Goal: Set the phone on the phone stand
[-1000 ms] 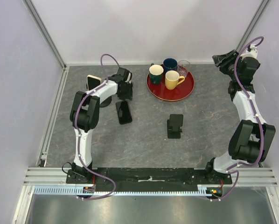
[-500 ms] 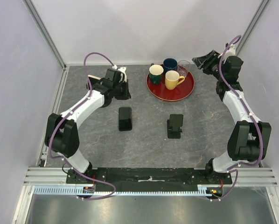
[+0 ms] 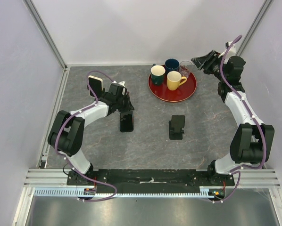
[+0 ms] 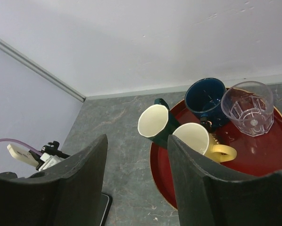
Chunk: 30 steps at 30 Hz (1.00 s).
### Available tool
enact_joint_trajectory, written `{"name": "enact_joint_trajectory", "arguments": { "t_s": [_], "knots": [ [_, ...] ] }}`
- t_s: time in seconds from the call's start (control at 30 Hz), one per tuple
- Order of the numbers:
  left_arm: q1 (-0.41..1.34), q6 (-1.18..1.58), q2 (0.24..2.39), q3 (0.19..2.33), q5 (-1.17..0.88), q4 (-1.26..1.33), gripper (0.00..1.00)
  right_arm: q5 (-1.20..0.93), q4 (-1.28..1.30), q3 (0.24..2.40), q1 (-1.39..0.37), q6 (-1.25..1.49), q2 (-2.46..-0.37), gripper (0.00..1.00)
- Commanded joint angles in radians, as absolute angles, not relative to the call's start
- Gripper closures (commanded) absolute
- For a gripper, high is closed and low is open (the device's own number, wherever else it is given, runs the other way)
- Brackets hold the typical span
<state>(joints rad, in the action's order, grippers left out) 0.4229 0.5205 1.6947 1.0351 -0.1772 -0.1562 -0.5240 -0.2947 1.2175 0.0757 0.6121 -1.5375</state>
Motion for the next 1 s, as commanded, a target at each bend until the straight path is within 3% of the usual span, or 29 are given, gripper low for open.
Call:
{"name": "enact_joint_trajectory", "arguments": {
  "t_s": [0.0,0.97],
  "knots": [
    [0.419,0.603,1.704,1.008,-0.088,-0.023,0.98,-0.546,-0.339,1.226,0.077,0.58,-1.502,0.39],
    [0.411,0.584,1.821,1.026,-0.005,-0.031,0.98,-0.552,-0.347,1.227,0.077,0.569,-1.525,0.38]
  ]
}}
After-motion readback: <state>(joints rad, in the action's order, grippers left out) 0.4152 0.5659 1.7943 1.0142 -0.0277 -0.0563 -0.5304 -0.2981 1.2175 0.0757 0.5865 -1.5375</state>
